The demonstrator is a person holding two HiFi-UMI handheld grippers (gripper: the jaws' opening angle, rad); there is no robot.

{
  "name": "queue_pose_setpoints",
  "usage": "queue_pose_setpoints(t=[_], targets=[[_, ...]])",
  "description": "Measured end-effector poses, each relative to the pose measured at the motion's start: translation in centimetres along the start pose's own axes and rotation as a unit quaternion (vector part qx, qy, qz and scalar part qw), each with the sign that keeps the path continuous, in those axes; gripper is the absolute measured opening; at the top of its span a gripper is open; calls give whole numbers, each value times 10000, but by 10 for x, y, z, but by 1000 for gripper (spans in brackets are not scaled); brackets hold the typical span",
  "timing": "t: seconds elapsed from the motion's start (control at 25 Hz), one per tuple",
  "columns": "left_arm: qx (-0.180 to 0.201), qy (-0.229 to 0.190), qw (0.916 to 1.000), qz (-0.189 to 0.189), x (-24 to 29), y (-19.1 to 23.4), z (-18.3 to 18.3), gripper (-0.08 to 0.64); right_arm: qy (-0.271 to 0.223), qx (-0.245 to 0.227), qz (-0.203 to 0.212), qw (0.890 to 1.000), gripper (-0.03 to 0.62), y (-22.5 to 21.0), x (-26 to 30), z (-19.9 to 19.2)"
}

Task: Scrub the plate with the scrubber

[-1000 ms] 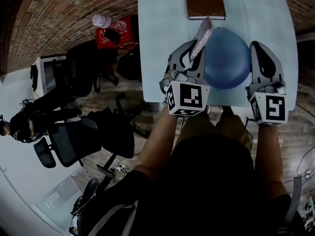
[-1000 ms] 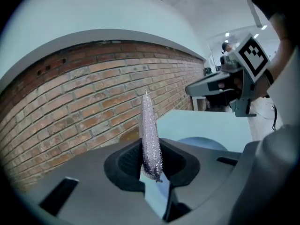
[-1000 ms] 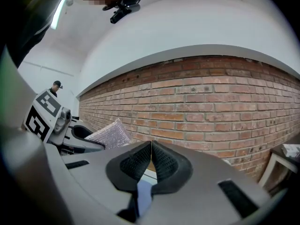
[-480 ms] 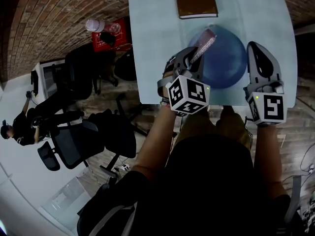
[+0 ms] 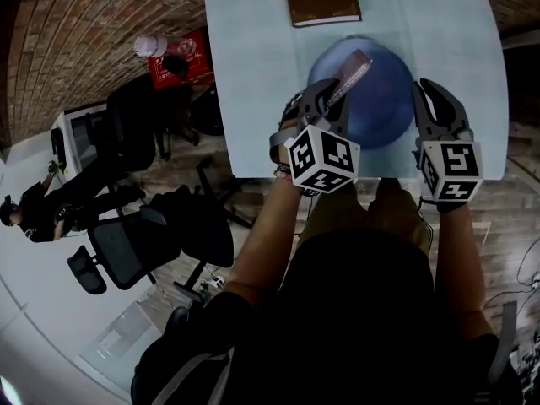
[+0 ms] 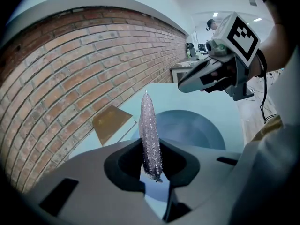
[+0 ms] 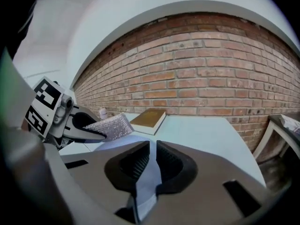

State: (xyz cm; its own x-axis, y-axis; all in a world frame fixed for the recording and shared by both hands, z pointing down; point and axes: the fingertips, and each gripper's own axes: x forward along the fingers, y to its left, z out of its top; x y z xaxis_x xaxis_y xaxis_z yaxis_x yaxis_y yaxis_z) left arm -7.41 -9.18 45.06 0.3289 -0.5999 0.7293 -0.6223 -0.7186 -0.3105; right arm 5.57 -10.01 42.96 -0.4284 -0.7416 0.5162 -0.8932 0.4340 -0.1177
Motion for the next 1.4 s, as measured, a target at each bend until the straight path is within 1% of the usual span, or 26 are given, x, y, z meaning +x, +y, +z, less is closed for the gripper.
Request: queue_pose_setpoints(t=[0.08,0.12,0.2,0.24,0.36,0.52,0.64,0.72,0.76,0.96,1.2,1.4], targets=[[-6,40,10000,-42,3,-5,-1,80,249,88,16,9997,41,-3,5,-14],[-10,55,10000,-64,5,-6,-1,80,378,130,23,9992,55,-4,7,-22],[-15,74,9999,-94,7,-8,-2,80,646,220,63,9976,103,-6,10,-38],[-12,83,9999,-102,8,-9,-2,80,768,250,72,9967,112,-7,12,-47],[3,120,9999,-123,10,-11,-5,80,1115,322,75,9932,118,-9,16,-71],[-7,180,9997,-162,12,-16,-11,80,1445,622,26,9875,121,-10,20,-98],[3,212,9996,-212,13,-21,-15,80,1476,792,-170,9857,121,-14,23,-105],[11,225,9994,-248,13,-24,-18,80,1506,802,-179,9852,120,-12,26,-108],[11,235,9994,-265,13,-26,-19,80,1499,816,-184,9852,109,-12,28,-108],[66,273,9987,-424,15,-39,-23,80,1388,1011,-368,9845,87,-15,29,-107],[263,215,9962,-804,23,-67,-17,80,1388,1019,-353,9844,84,-15,33,-105],[378,290,9918,-1187,40,-88,-17,80,1374,1007,-340,9848,84,-14,33,-105]])
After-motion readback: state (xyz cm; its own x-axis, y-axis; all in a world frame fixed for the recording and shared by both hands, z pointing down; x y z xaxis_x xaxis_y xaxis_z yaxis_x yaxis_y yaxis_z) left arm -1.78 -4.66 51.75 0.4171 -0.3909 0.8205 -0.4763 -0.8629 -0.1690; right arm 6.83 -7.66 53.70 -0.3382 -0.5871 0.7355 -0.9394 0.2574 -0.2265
